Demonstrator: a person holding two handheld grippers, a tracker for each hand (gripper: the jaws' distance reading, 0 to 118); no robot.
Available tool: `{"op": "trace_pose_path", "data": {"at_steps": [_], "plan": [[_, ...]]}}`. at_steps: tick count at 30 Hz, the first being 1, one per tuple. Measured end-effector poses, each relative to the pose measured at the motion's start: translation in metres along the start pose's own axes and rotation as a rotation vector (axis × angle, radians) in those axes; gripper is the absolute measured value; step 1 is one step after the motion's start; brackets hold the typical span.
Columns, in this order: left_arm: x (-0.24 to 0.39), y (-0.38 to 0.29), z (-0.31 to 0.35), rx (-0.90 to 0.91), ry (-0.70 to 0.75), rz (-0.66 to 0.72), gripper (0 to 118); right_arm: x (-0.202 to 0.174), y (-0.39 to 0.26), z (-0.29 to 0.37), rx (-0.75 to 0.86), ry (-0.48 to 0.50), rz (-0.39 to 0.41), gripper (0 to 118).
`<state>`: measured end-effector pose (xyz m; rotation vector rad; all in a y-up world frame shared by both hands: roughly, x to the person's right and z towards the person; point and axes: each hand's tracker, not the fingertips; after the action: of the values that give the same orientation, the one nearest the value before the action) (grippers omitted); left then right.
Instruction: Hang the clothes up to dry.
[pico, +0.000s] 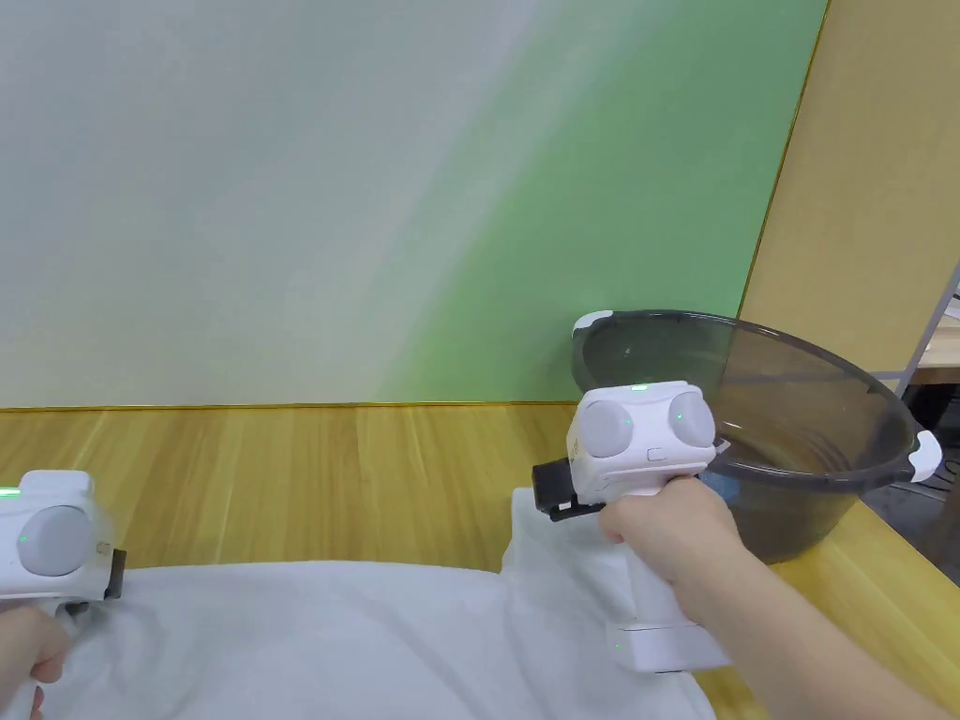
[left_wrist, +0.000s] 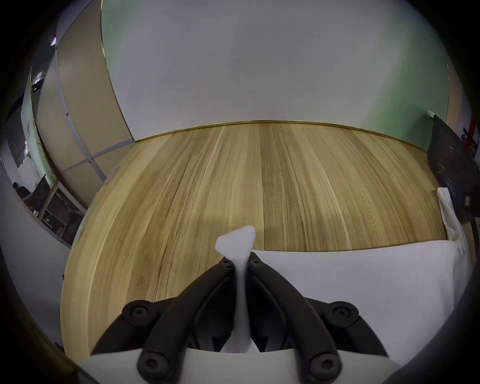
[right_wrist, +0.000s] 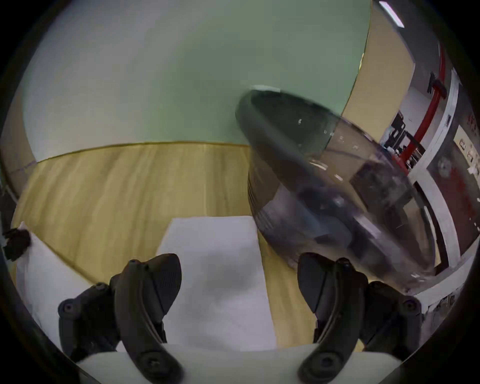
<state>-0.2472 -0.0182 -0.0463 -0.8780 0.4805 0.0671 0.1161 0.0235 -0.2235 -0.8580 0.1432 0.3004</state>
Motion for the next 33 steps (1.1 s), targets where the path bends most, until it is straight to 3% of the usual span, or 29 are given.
{"op": "trace_pose_path", "data": {"at_steps": [3,8,9,12,13,18,19,20,21,22,24,25,29,32,33], "plan": [[-0.001,0.0,0.004,0.001,-0.004,0.003,0,-0.005,-0.004,-0.014,-0.052,0.045,0.014,95],[-0.001,0.002,-0.004,0.013,0.003,-0.012,0,-0.003,-0.013,-0.036,-0.094,0.06,-0.054,97],[-0.001,0.002,-0.009,0.015,0.006,-0.017,0,0.002,-0.016,-0.042,-0.069,0.102,-0.119,98],[0.0,0.003,-0.01,0.019,0.012,-0.023,0,0.01,-0.022,-0.055,-0.078,0.175,-0.193,98],[0.0,0.002,-0.011,0.019,0.014,-0.027,0,0.006,-0.021,-0.054,-0.071,0.123,-0.134,97],[0.0,0.002,-0.01,0.016,0.013,-0.026,0,0.015,-0.022,-0.056,-0.061,0.144,-0.126,94],[-0.001,0.002,-0.01,0.015,0.013,-0.023,0,0.014,-0.022,-0.055,-0.059,0.144,-0.125,89],[-0.001,0.002,-0.01,0.016,0.012,-0.022,0,0.013,-0.023,-0.053,-0.055,0.142,-0.126,76],[-0.001,0.001,-0.009,0.017,0.012,-0.021,0,0.012,-0.023,-0.051,-0.05,0.146,-0.122,47],[-0.001,0.001,-0.009,0.017,0.011,-0.023,0,0.009,-0.025,-0.037,-0.031,0.156,-0.113,1],[-0.002,0.001,-0.009,0.017,0.008,-0.028,1,0.004,-0.025,-0.035,-0.063,0.212,-0.14,2],[-0.002,0.0,-0.007,0.017,0.006,-0.041,0,0.002,-0.029,-0.034,-0.044,0.178,-0.158,2],[-0.008,-0.001,-0.004,0.014,-0.018,-0.018,1,-0.005,-0.038,-0.021,-0.008,0.129,-0.06,2],[-0.014,-0.008,0.006,0.036,-0.041,0.018,1,0.004,-0.043,-0.006,0.016,0.181,-0.11,2],[-0.014,-0.01,0.01,0.075,-0.032,0.01,1,0.007,-0.048,0.004,0.039,0.217,-0.095,2]]}}
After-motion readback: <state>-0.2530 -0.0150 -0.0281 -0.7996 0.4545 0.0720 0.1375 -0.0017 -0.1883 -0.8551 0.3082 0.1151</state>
